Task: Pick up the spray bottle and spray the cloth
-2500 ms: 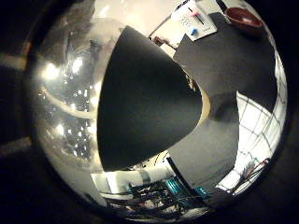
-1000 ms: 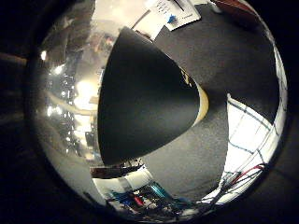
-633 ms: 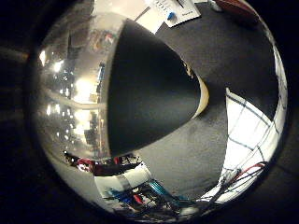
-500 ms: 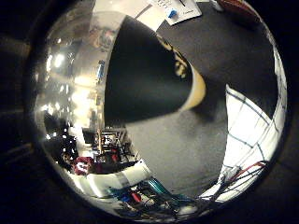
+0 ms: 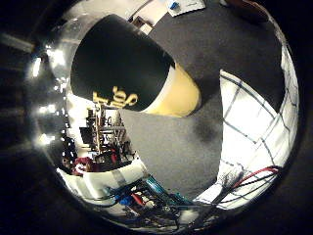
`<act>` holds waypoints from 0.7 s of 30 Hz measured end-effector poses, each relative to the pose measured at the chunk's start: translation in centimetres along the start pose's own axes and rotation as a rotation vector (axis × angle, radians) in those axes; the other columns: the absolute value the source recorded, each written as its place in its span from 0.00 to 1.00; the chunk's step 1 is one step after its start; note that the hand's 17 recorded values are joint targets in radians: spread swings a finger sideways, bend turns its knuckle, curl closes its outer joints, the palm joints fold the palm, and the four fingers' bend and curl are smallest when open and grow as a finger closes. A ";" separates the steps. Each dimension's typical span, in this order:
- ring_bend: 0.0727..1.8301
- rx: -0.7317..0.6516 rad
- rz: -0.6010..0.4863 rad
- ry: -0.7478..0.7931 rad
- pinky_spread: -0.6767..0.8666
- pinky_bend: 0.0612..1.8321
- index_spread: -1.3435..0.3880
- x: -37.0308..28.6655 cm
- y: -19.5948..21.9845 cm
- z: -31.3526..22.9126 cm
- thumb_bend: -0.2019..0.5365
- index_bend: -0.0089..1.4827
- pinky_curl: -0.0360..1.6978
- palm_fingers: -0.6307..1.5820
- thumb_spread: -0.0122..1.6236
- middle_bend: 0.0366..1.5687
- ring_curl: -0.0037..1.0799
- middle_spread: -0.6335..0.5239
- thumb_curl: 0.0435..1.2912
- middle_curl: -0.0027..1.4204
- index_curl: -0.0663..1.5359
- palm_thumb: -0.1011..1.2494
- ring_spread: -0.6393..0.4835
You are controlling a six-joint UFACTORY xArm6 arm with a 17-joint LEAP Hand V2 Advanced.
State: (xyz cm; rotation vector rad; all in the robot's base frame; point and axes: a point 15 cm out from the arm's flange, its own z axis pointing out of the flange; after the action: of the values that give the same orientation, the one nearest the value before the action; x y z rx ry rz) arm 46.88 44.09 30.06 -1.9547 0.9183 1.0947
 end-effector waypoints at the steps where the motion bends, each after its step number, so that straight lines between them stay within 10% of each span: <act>1: 0.14 -0.002 0.000 0.006 0.70 0.21 0.60 0.2 0.1 -0.2 0.23 0.09 0.26 0.25 0.63 0.08 0.25 0.73 0.24 0.21 0.19 0.50 0.74; 21: 0.12 0.022 -0.047 0.054 0.70 0.22 0.62 -1.8 0.7 -7.4 0.24 0.10 0.22 0.25 0.63 0.08 0.24 0.74 0.20 0.16 0.17 0.46 0.77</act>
State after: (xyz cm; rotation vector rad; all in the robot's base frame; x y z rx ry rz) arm 48.47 38.00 34.39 -1.9858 0.9053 1.0058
